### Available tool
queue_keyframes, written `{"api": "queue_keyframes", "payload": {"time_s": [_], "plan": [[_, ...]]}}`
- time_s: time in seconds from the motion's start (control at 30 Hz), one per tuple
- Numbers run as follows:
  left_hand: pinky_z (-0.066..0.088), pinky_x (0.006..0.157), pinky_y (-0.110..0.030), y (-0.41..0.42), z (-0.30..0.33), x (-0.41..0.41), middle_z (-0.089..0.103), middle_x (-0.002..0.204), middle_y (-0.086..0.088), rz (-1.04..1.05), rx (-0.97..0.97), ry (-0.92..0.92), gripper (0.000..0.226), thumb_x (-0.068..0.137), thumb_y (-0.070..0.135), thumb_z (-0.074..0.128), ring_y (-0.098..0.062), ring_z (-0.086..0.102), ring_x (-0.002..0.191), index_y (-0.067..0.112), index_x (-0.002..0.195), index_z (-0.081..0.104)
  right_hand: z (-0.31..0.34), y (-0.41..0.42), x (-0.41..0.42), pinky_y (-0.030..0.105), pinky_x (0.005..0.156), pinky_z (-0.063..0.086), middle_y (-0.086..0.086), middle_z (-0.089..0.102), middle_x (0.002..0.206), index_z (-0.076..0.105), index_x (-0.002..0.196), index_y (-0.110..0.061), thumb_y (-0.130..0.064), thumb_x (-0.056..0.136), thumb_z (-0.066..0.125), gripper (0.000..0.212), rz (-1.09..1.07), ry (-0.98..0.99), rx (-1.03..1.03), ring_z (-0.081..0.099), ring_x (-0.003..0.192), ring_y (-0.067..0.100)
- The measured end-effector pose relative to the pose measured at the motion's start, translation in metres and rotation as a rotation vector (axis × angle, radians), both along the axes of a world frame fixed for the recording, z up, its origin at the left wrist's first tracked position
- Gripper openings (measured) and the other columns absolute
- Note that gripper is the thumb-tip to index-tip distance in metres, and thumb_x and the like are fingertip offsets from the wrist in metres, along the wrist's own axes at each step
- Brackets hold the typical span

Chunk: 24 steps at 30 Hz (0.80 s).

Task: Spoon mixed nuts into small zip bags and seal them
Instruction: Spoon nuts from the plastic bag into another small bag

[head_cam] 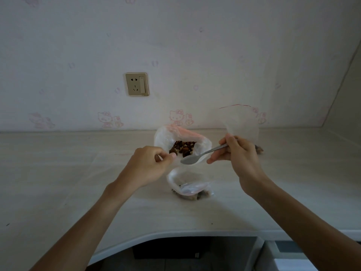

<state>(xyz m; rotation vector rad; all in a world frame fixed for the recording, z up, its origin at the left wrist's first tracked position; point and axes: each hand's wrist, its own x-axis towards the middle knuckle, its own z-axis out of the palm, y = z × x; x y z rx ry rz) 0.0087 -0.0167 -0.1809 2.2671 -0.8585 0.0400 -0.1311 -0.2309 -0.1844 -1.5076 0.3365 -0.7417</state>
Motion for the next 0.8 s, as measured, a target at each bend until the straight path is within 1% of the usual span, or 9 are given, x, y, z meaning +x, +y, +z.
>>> {"api": "queue_keyframes", "payload": {"time_s": [0.1,0.17,0.27,0.33,0.4,0.5,0.57,0.67,0.8], "plan": [[0.041,0.06,-0.024,-0.007,-0.009,0.02,0.067,0.085,0.012,0.196,-0.005,-0.003,0.04,0.093,0.065,0.059,-0.002,0.061,0.074,0.025,0.089,0.061,0.0,-0.004,0.014,0.037,0.076,0.059,0.018,0.075,0.072,0.063,0.096,-0.005,-0.027,0.111,0.04,0.035,-0.032,0.031,0.082,0.076,0.069,0.036],[0.043,0.066,-0.03,-0.013,-0.015,0.032,0.065,0.098,0.005,0.28,0.016,0.025,0.057,0.092,0.072,0.054,-0.01,0.061,0.083,0.016,0.108,0.053,-0.001,-0.005,0.023,0.037,0.068,0.06,0.016,0.077,0.074,0.064,0.097,-0.003,-0.026,0.111,0.041,0.035,-0.044,0.054,0.101,0.077,0.071,0.034],[0.049,0.079,-0.036,-0.025,-0.02,0.041,0.066,0.114,-0.003,0.278,-0.001,0.185,0.088,0.086,0.081,0.051,-0.021,0.066,0.099,0.011,0.138,0.038,-0.007,-0.003,0.035,0.036,0.064,0.064,0.016,0.078,0.078,0.066,0.099,0.001,-0.028,0.11,0.044,0.038,-0.011,0.109,0.126,0.078,0.075,0.031],[0.057,0.082,-0.041,-0.032,-0.023,0.044,0.069,0.111,-0.003,0.233,-0.07,0.278,0.085,0.083,0.078,0.06,-0.021,0.07,0.096,0.012,0.134,0.042,-0.013,-0.001,0.041,0.034,0.061,0.064,0.016,0.078,0.078,0.068,0.098,0.002,-0.029,0.109,0.048,0.039,0.01,0.137,0.114,0.078,0.075,0.029],[0.061,0.079,-0.04,-0.036,-0.028,0.047,0.07,0.108,0.0,0.188,-0.17,0.311,0.067,0.083,0.062,0.074,-0.018,0.072,0.091,0.016,0.126,0.049,-0.018,-0.002,0.046,0.035,0.061,0.064,0.015,0.078,0.077,0.069,0.095,0.001,-0.03,0.107,0.052,0.038,0.01,0.146,0.085,0.078,0.075,0.029],[0.05,0.062,-0.023,-0.035,-0.034,0.047,0.067,0.104,0.003,0.165,-0.216,0.271,0.045,0.082,0.032,0.081,-0.009,0.066,0.086,0.019,0.116,0.053,-0.022,-0.006,0.05,0.037,0.064,0.065,0.013,0.078,0.075,0.071,0.09,-0.001,-0.03,0.105,0.056,0.036,-0.02,0.145,0.029,0.078,0.073,0.028],[0.051,0.061,-0.028,-0.036,-0.034,0.046,0.069,0.102,-0.001,0.159,-0.26,0.305,0.035,0.079,0.02,0.078,-0.015,0.067,0.084,0.019,0.108,0.058,-0.024,-0.008,0.054,0.036,0.065,0.065,0.013,0.078,0.073,0.072,0.088,-0.002,-0.03,0.104,0.058,0.035,-0.056,0.137,0.006,0.078,0.071,0.026],[0.06,0.073,-0.044,-0.037,-0.031,0.044,0.071,0.1,-0.005,0.129,-0.3,0.378,0.029,0.079,0.014,0.076,-0.026,0.07,0.087,0.019,0.103,0.062,-0.023,-0.012,0.063,0.034,0.064,0.064,0.012,0.077,0.072,0.072,0.089,-0.002,-0.029,0.104,0.059,0.034,-0.11,0.112,-0.009,0.078,0.07,0.025],[0.057,0.073,-0.04,-0.037,-0.031,0.041,0.071,0.101,-0.006,0.082,-0.314,0.385,0.028,0.081,0.012,0.075,-0.025,0.07,0.089,0.02,0.105,0.063,-0.019,-0.016,0.074,0.033,0.064,0.065,0.007,0.076,0.067,0.071,0.08,-0.01,-0.028,0.105,0.058,0.033,-0.166,0.101,-0.116,0.077,0.066,0.022]]}}
